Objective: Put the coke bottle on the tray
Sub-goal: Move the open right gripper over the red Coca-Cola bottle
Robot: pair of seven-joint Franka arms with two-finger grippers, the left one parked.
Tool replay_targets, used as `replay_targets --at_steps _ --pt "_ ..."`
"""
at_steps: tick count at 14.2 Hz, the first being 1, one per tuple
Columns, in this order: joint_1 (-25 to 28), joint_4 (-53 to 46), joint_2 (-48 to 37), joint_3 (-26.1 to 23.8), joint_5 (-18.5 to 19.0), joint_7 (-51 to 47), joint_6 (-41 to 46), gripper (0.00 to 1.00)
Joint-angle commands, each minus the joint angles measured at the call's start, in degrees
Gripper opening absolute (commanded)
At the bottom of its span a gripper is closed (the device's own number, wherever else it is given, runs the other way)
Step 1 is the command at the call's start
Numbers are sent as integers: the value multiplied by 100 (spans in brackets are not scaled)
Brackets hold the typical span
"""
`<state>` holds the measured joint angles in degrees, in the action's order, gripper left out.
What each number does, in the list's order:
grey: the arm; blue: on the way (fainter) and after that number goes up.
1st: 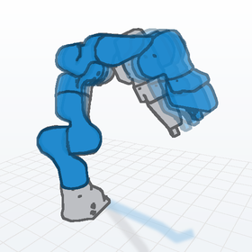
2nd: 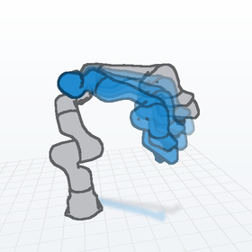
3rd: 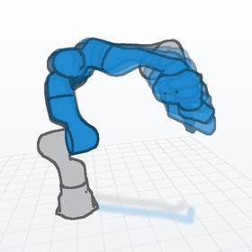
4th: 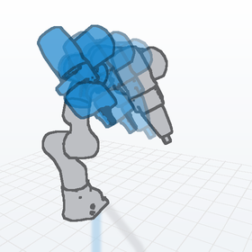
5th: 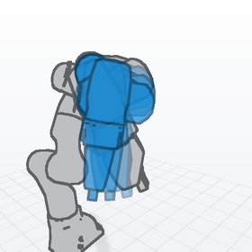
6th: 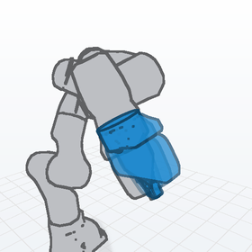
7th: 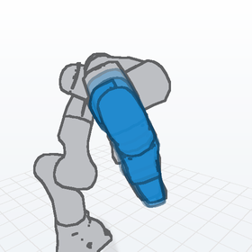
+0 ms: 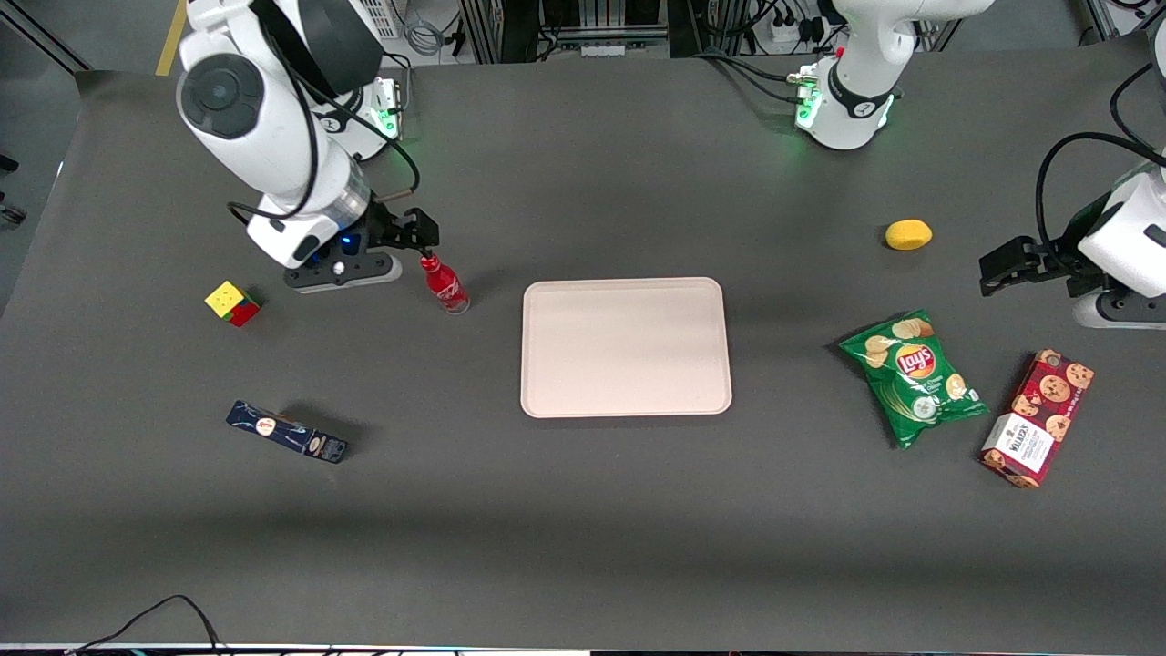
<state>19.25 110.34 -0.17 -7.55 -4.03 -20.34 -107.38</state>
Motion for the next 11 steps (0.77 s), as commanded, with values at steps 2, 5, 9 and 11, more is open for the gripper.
replay_targets --at_steps 2,5,9,11 --pt "-9 1400 -492 -185 -115 -22 -1309 100" --pt "-9 1884 -510 -212 -106 -40 -1881 100" --pt "0 2377 -449 -256 -80 -48 -2567 100" --pt "0 2536 -449 -308 -54 -49 -2778 100"
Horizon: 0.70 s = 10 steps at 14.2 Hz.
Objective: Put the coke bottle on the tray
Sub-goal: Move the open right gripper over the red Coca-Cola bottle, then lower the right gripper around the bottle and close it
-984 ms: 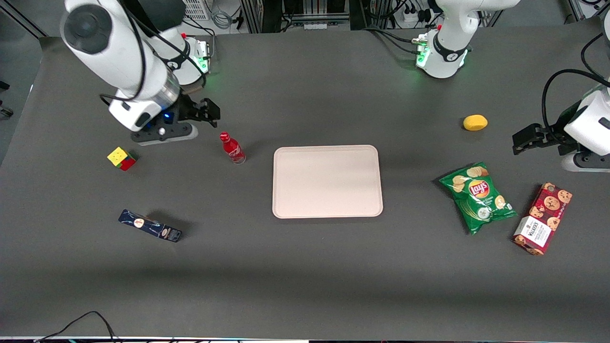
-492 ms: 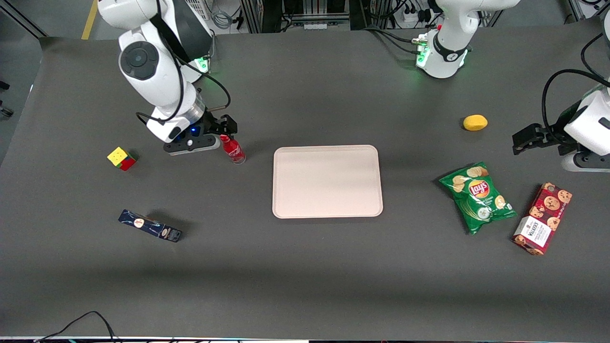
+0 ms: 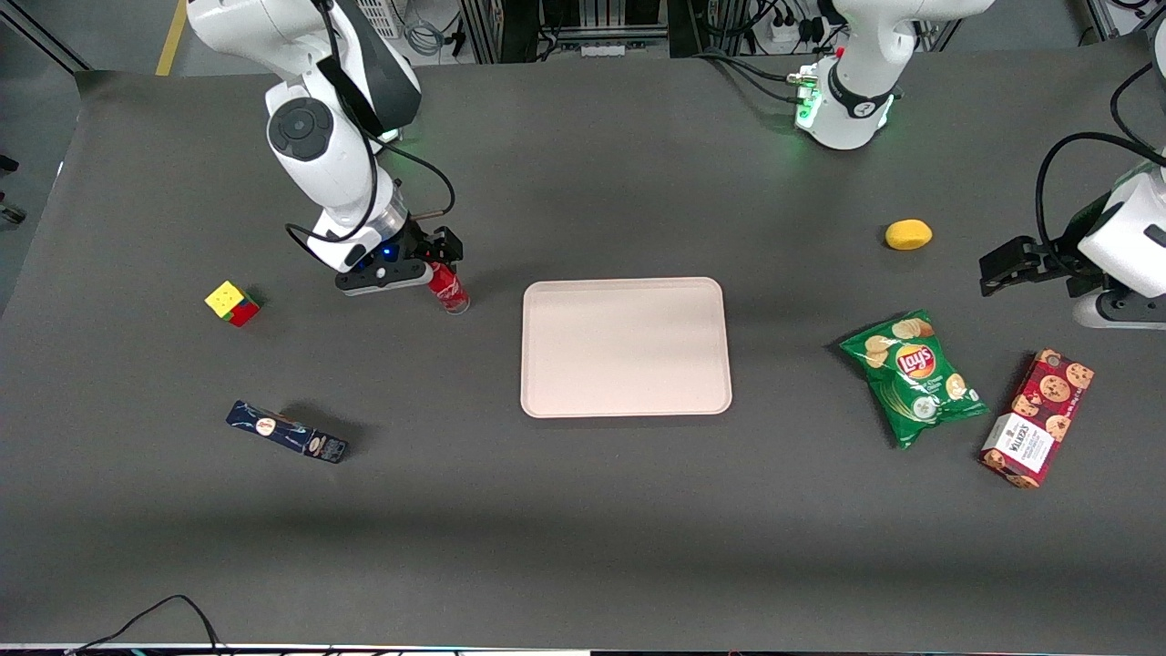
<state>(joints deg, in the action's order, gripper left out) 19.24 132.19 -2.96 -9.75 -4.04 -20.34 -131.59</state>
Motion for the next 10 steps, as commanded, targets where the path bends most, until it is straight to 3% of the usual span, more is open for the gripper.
replay_targets --at_steps 1,4,10 --pt "1 456 -169 -105 -36 -49 -489 100" --pt "1 790 -169 -167 96 -49 -955 100" --pt "1 835 -38 -176 183 -57 -965 100"
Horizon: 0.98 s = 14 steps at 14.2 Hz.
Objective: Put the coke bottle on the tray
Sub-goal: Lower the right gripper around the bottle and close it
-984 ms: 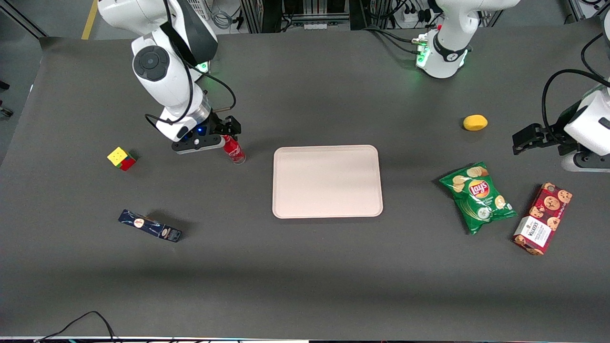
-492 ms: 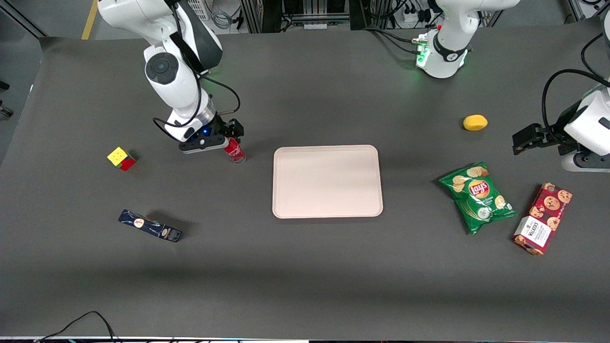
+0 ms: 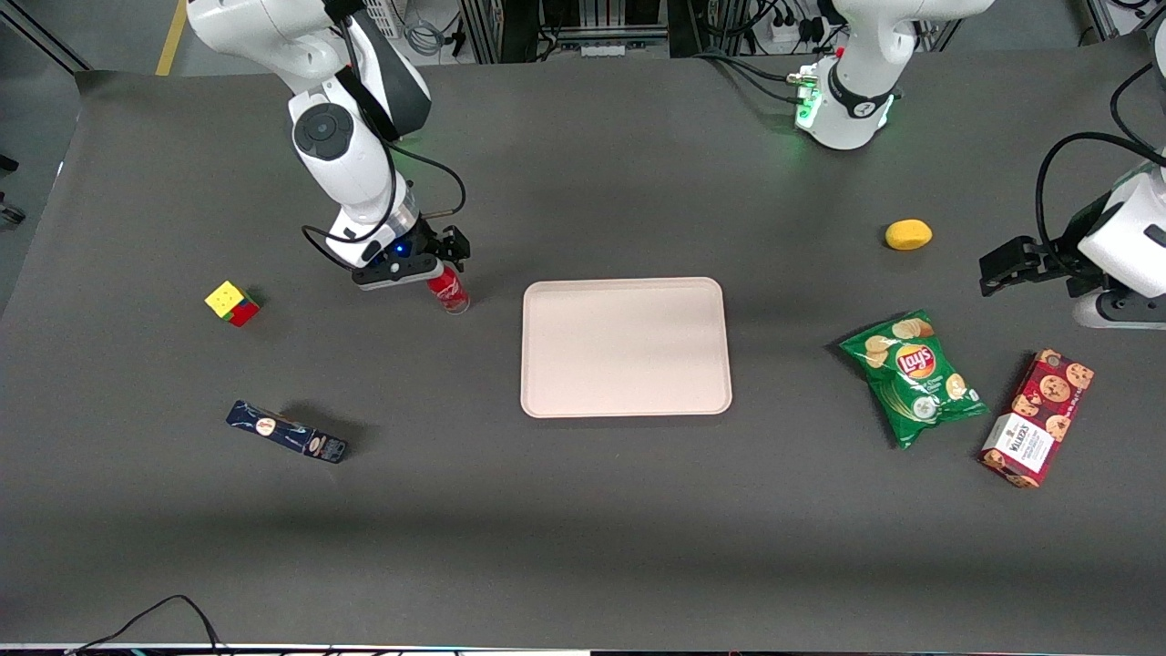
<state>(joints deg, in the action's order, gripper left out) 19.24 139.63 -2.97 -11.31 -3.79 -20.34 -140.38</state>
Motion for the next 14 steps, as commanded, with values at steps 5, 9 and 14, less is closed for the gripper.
replay_targets --at_steps 5,9,14 --pt "-8 108 253 -21 247 -75 -130 100" --pt "-8 108 385 -21 264 -75 -200 100" --pt "1 108 412 -21 273 -75 -200 93"
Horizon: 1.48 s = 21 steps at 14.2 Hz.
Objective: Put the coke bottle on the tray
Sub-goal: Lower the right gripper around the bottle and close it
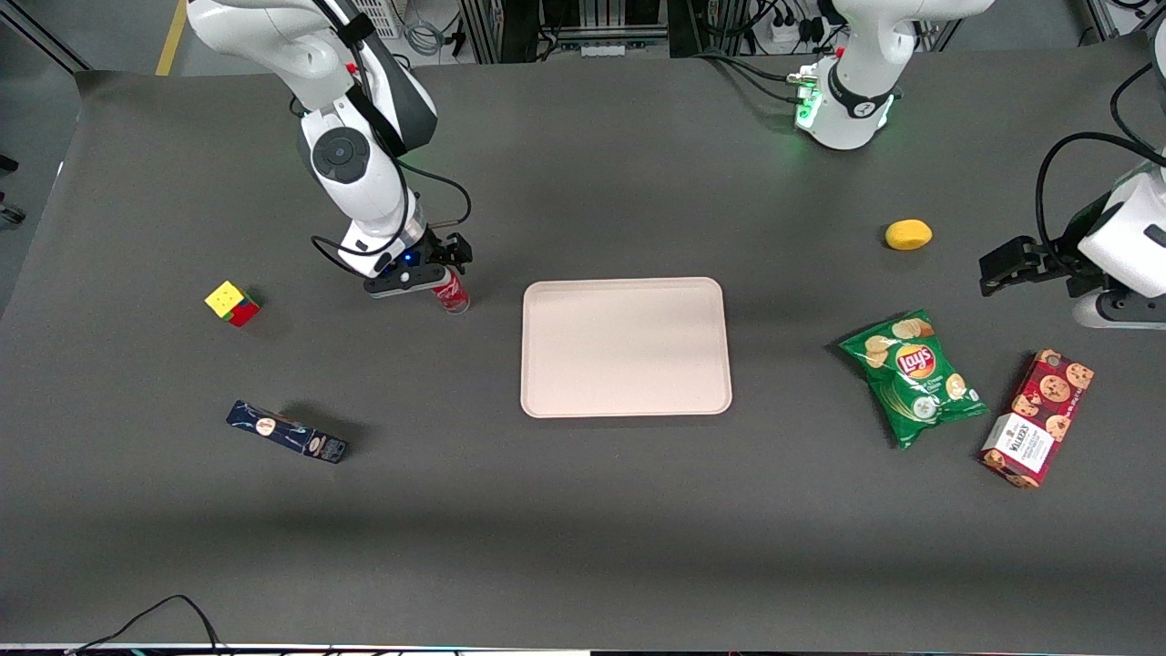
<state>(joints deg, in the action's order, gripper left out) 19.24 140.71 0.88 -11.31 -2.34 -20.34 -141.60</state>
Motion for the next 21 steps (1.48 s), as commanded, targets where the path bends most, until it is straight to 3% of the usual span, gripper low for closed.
replay_targets --at_steps 1,5,10,11,14,18,21 --pt "1 0 27 -20 129 -75 -79 85" --pt "1 0 18 -64 129 -215 -61 62" --pt "-8 -26 18 -152 129 -259 -52 5" --pt "-8 -35 9 -152 129 -260 -44 0" --pt "-16 -218 -79 -152 129 -163 148 0" --pt "-60 -1613 -175 -109 120 -172 2334 0" --pt "-69 -2449 -368 14 50 -67 3232 0"
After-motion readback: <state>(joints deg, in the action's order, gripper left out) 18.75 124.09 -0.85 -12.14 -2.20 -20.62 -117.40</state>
